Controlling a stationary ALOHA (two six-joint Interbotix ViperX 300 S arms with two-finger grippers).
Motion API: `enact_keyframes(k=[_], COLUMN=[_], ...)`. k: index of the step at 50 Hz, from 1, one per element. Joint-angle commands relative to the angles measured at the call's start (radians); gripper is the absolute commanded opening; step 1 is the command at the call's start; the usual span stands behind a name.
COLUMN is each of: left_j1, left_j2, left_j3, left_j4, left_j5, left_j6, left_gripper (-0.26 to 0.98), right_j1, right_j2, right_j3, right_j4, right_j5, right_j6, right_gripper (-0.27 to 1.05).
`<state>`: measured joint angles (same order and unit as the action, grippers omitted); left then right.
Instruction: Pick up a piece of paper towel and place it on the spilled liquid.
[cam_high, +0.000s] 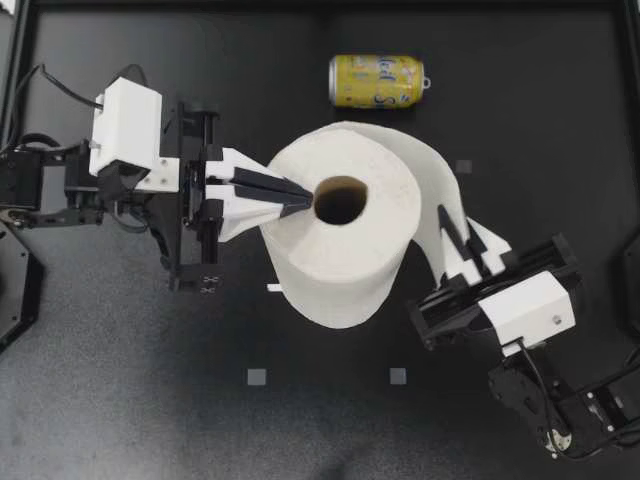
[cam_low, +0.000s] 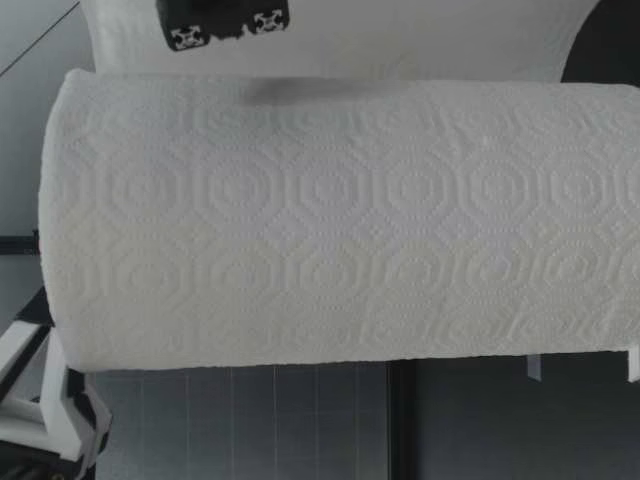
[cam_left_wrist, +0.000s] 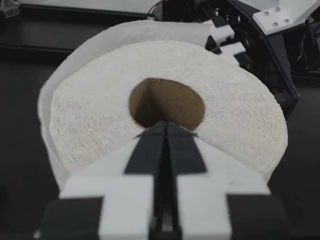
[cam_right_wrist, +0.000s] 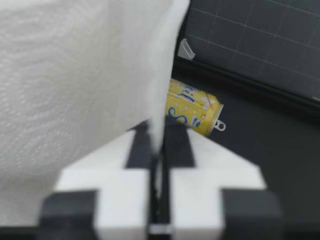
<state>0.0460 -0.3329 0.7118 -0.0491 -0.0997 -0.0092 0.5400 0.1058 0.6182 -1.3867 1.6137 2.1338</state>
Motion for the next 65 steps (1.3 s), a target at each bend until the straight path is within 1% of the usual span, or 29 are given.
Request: enact_keyframes(k=[1, 4, 7, 26, 34, 38, 43, 48, 54, 65], left_j1=[0.008, 0.008, 0.008, 0.008, 0.008, 0.008, 0.008, 0.008, 0.008, 0.008], left_j2=[0.011, 0.009, 0.008, 0.008, 0.011, 0.012, 0.014, 0.014, 0.014, 0.014], left_j3=[0.003, 0.003, 0.003, 0.005, 0.003, 0.003, 0.003, 0.003, 0.005, 0.005], left_j4=[-0.005, -0.005, -0.005, -0.006, -0.006, -0.006, -0.006, -0.006, -0.006, -0.006], left_j5=[0.018, 0.018, 0.020, 0.035, 0.037, 0.046, 0.049, 0.049, 0.054, 0.055], left_j6=[-0.002, -0.002, -0.002, 0.000, 0.002, 0.002, 0.000, 0.000, -0.002, -0.003], left_gripper=[0.08, 0.08, 0.08, 0.08, 0.08, 0.08, 0.08, 0.08, 0.08, 0.08], right_j1=[-0.005, -0.003, 0.002, 0.038, 0.046, 0.048, 0.048, 0.057, 0.060, 0.060], right_j2=[-0.014, -0.011, -0.009, -0.017, -0.012, -0.015, -0.029, -0.051, -0.064, -0.135], right_j3=[-0.009, -0.009, -0.008, 0.032, 0.054, 0.078, 0.133, 0.178, 0.222, 0.308], right_j4=[-0.006, -0.005, -0.003, 0.080, 0.133, 0.175, 0.233, 0.255, 0.302, 0.385], right_j5=[0.002, 0.002, 0.000, 0.002, 0.002, 0.000, -0.002, 0.002, 0.018, 0.041], right_j6=[-0.002, -0.002, -0.002, 0.008, 0.017, 0.025, 0.069, 0.098, 0.092, 0.049], right_gripper=[-0.02, -0.09, -0.12, -0.13, -0.13, -0.13, -0.13, -0.13, -0.13, -0.13])
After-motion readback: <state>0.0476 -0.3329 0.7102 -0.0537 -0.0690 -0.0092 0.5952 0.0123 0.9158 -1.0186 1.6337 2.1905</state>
